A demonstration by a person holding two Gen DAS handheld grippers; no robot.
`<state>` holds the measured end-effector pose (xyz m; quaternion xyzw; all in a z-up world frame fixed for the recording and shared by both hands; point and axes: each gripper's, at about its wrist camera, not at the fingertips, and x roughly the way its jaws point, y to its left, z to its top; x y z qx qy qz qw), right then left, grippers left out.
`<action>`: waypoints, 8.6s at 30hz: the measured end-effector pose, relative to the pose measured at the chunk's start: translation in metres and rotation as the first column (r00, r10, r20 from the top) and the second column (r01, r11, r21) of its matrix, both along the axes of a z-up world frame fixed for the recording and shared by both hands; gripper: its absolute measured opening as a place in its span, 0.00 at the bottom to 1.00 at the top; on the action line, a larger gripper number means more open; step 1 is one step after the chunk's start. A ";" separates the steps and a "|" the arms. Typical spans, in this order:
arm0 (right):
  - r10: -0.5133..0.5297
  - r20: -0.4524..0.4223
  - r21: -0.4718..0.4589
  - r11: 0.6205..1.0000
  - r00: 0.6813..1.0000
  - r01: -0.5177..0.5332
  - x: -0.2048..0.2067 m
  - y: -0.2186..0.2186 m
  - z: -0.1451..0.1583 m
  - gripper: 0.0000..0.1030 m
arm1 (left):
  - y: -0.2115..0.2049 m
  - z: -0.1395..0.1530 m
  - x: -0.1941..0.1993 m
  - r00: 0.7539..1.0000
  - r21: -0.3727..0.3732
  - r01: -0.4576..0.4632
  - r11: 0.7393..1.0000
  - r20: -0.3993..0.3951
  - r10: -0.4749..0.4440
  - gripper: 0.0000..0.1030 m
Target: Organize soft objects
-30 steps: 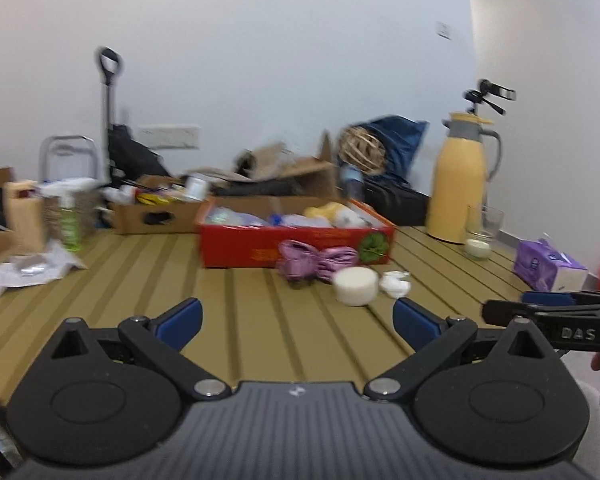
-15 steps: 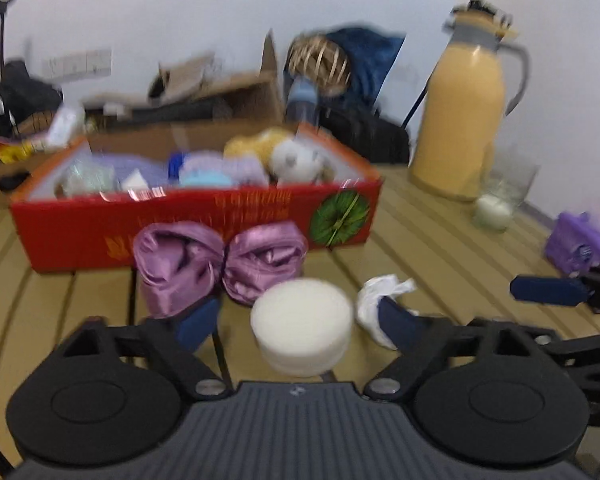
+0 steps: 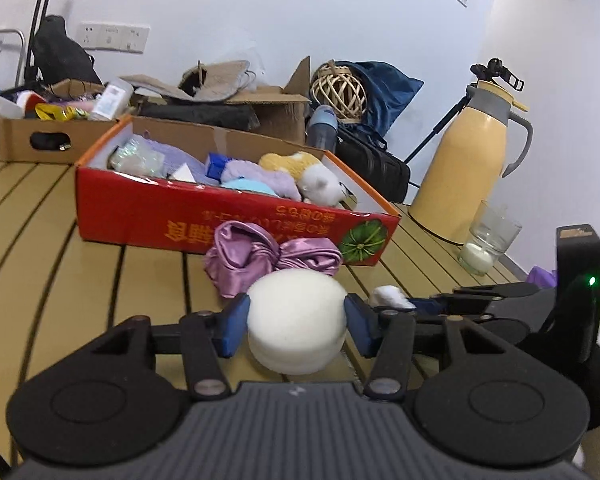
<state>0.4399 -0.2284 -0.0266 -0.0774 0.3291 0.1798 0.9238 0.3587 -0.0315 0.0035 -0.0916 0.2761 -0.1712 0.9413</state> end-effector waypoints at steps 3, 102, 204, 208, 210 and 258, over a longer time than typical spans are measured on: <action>-0.040 -0.014 0.008 0.999 0.999 0.040 -0.007 -0.005 0.002 0.16 | 0.002 0.006 -0.008 1.000 0.003 0.000 1.000 0.014 0.000 0.51; -0.001 0.227 0.207 0.977 0.974 -0.047 -0.293 0.002 0.113 0.83 | 0.059 0.104 -0.269 0.898 0.253 -0.212 0.944 0.432 0.086 1.00; -0.098 -0.072 0.005 0.995 0.993 0.099 0.139 0.008 0.055 0.17 | -0.045 0.000 0.179 0.990 0.065 0.103 0.993 -0.100 -0.096 0.50; -0.059 -0.113 0.021 0.998 0.992 0.062 0.131 0.008 0.055 0.33 | -0.027 0.024 0.161 0.995 0.098 0.093 0.991 -0.040 -0.089 0.55; -0.072 -0.098 0.021 0.997 0.993 0.075 0.125 0.006 0.063 0.37 | -0.016 0.040 0.153 0.998 0.120 0.070 0.990 -0.005 -0.070 0.56; -0.199 0.393 0.175 0.975 0.898 0.140 -0.293 -0.012 0.100 1.00 | 0.059 0.060 -0.285 0.877 0.204 -0.333 0.921 0.425 0.224 1.00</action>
